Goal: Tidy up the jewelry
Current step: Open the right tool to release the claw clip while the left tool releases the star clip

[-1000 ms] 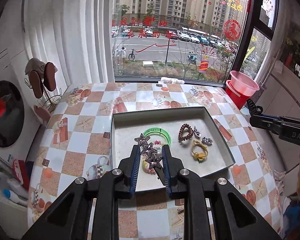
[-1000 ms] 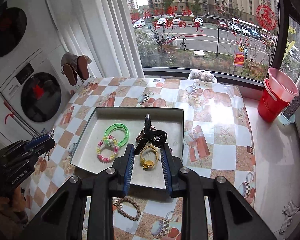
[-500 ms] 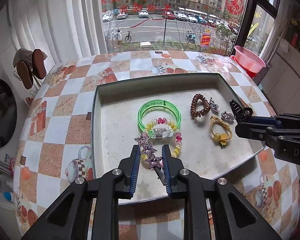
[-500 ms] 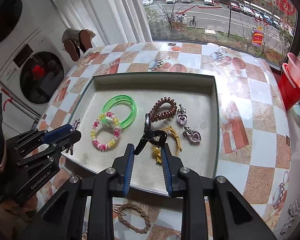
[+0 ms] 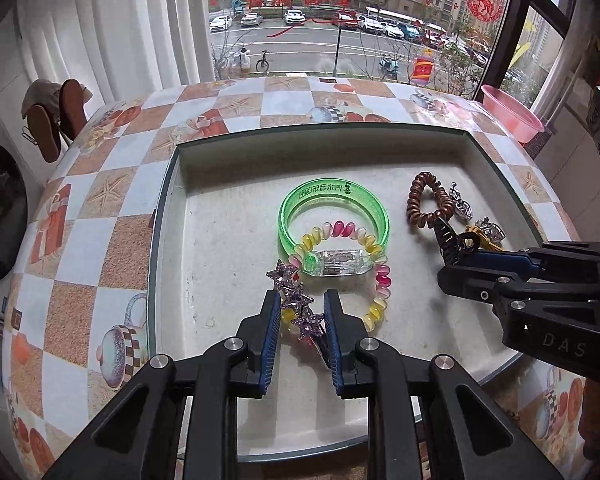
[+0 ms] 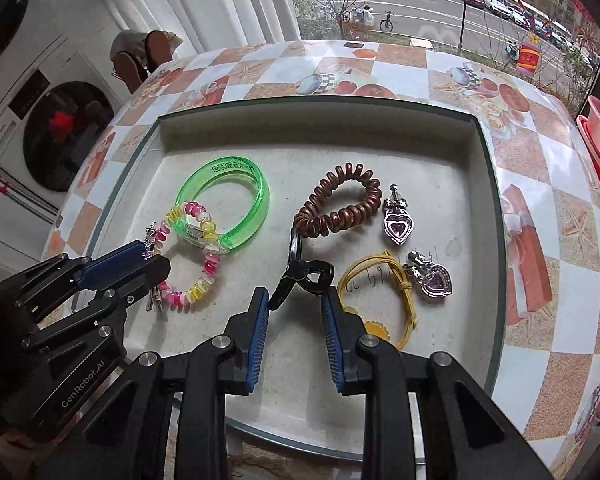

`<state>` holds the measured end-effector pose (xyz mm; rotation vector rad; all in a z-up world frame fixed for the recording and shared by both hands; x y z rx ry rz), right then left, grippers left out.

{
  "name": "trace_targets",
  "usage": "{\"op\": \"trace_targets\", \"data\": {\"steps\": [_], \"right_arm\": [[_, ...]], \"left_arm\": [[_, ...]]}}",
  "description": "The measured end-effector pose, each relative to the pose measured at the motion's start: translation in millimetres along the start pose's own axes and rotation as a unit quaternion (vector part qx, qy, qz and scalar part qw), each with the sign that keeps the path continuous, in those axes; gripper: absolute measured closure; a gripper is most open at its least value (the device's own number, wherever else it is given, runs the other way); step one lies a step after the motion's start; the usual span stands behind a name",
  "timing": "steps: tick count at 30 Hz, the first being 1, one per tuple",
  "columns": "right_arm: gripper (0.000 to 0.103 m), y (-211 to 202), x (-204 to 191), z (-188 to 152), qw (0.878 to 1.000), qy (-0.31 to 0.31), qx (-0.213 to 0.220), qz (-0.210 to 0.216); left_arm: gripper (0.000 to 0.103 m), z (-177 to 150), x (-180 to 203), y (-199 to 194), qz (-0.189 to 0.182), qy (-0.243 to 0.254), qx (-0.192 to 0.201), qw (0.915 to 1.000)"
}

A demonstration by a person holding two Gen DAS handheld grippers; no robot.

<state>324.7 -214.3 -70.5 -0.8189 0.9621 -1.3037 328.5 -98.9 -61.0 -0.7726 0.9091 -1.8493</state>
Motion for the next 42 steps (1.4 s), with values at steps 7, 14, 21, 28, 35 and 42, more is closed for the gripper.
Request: {"op": "trace_targets", "data": {"steps": [7, 14, 21, 28, 35, 42], "right_arm": [[0.074, 7, 14, 13, 0.999, 0.009, 0.015, -0.027], [0.073, 7, 9, 12, 0.999, -0.009, 0.021, -0.046], [0.070, 6, 9, 11, 0.999, -0.002, 0.019, -0.042], [0.052, -1, 7, 10, 0.999, 0.005, 0.025, -0.027], [0.036, -21, 9, 11, 0.999, 0.023, 0.042, -0.012], [0.029, -39, 12, 8, 0.997, 0.046, 0.057, 0.000]], "left_arm": [[0.068, 10, -2, 9, 0.016, -0.002, 0.013, 0.9998], [0.068, 8, -3, 12, 0.021, -0.012, 0.011, 0.9996], [0.068, 6, -4, 10, 0.030, -0.017, 0.013, 0.9993], [0.068, 8, 0, 0, 0.036, -0.007, 0.024, 0.9990], [0.068, 6, 5, -12, 0.040, -0.004, 0.034, 0.9986], [0.068, 4, 6, -29, 0.050, -0.003, 0.047, 0.9977]]}}
Point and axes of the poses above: each gripper's, at about its wrist camera, not at the fingertips, and y roughly the way its jaws point, x to its right, z to its top, the point moved 4 cm from there along y, roughly the way its jaws point, and after that the axes turned 5 degrees about -z, right-handed, at the moved point
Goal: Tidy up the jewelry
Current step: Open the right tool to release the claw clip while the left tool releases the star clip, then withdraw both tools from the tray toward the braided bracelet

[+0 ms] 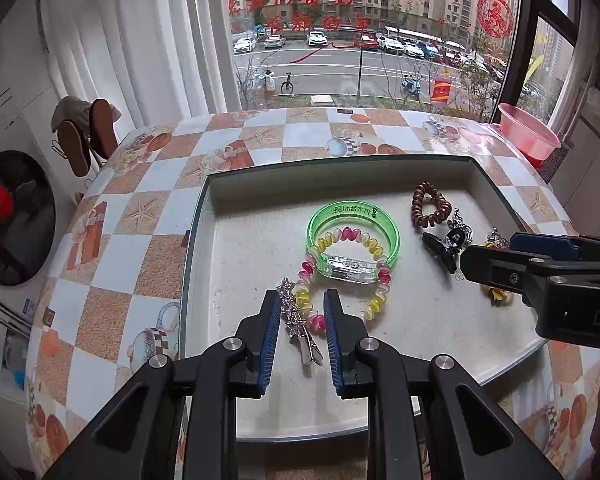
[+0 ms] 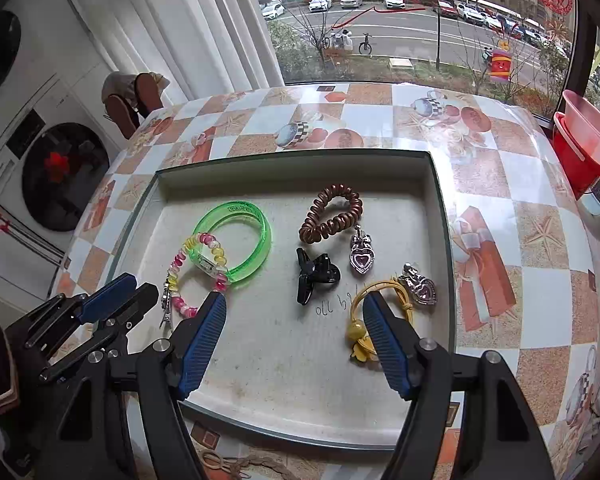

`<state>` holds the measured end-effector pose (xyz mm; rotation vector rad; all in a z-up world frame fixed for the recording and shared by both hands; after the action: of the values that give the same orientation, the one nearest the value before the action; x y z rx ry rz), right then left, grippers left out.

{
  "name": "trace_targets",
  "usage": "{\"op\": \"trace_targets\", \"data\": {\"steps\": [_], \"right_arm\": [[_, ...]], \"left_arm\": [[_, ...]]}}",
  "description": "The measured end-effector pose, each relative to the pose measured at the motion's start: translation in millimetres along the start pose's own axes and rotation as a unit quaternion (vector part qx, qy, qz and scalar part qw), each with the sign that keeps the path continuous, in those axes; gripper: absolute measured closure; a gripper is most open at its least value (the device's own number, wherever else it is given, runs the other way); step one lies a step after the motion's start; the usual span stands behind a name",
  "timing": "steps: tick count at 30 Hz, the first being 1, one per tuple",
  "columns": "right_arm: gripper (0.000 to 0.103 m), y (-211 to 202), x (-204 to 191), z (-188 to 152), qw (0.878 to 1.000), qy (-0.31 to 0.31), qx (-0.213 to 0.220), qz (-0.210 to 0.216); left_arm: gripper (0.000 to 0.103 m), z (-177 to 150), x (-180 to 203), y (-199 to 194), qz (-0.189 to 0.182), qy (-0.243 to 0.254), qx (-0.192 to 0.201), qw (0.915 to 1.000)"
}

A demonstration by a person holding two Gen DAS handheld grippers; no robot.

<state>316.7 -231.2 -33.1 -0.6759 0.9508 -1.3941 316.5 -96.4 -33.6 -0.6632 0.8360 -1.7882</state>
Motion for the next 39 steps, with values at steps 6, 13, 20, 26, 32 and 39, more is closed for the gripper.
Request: {"op": "trace_targets", "data": {"steps": [6, 13, 20, 26, 32, 39], "right_arm": [[0.020, -18, 4, -2, 1.000, 0.019, 0.015, 0.006], [0.020, -42, 8, -17, 0.999, 0.031, 0.030, 0.011], [0.020, -61, 8, -41, 0.999, 0.036, 0.035, 0.019], [0.019, -70, 7, -65, 0.999, 0.038, 0.030, 0.025], [0.016, -80, 10, -87, 0.998, 0.049, 0.032, 0.029], [0.000, -90, 12, -113, 0.997, 0.047, 0.046, 0.039]], "left_arm": [[0.068, -1, -1, -19, -0.002, -0.002, 0.017, 0.9998], [0.067, -12, 0, -37, -0.012, -0.008, 0.021, 0.9997], [0.000, -29, -2, -66, -0.003, -0.013, 0.053, 0.9985], [0.000, -42, 4, -85, -0.006, 0.002, 0.062, 0.9981], [0.000, -64, -2, -94, -0.010, -0.013, 0.053, 0.9985], [0.000, -90, -8, -101, -0.016, -0.020, 0.043, 0.9988]]}}
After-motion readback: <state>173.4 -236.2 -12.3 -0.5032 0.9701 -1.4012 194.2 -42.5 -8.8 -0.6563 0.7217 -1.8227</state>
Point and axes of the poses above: each gripper's, at about its wrist camera, not at the fingertips, and y roughly the way its jaws point, x to its right, z to its top, the point moved 4 cm from there along y, roughly the way its jaws point, and after that the axes turned 5 degrees about -z, right-handed, at the moved point
